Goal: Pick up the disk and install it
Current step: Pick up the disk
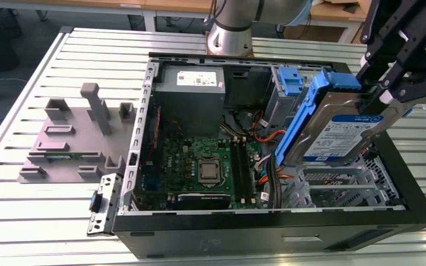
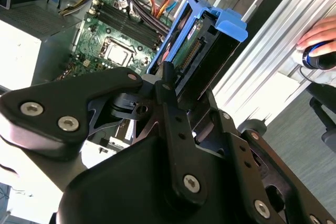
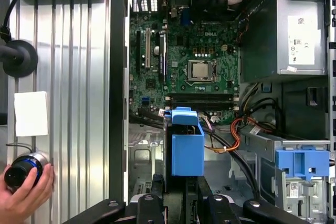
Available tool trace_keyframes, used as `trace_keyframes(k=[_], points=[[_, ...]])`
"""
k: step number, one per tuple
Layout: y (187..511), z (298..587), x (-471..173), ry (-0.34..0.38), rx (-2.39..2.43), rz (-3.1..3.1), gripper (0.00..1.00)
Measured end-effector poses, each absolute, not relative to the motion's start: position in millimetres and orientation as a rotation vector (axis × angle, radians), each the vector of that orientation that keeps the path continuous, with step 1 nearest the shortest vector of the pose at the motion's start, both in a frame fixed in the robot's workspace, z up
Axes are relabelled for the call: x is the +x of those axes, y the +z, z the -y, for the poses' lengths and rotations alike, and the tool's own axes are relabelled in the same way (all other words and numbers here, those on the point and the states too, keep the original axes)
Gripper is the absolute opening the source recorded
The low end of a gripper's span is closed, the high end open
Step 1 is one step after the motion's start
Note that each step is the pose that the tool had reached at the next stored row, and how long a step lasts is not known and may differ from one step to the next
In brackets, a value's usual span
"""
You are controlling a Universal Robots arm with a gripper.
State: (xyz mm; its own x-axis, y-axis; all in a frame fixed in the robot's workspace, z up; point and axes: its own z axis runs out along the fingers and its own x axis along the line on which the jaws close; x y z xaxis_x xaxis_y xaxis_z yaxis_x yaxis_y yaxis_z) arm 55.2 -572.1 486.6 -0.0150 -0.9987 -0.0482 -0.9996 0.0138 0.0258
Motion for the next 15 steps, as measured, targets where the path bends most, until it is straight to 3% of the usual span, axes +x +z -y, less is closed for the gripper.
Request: trace_keyframes(k=[15], points=[[478,575,86,0.081,-2.187,-2.231,0.35]])
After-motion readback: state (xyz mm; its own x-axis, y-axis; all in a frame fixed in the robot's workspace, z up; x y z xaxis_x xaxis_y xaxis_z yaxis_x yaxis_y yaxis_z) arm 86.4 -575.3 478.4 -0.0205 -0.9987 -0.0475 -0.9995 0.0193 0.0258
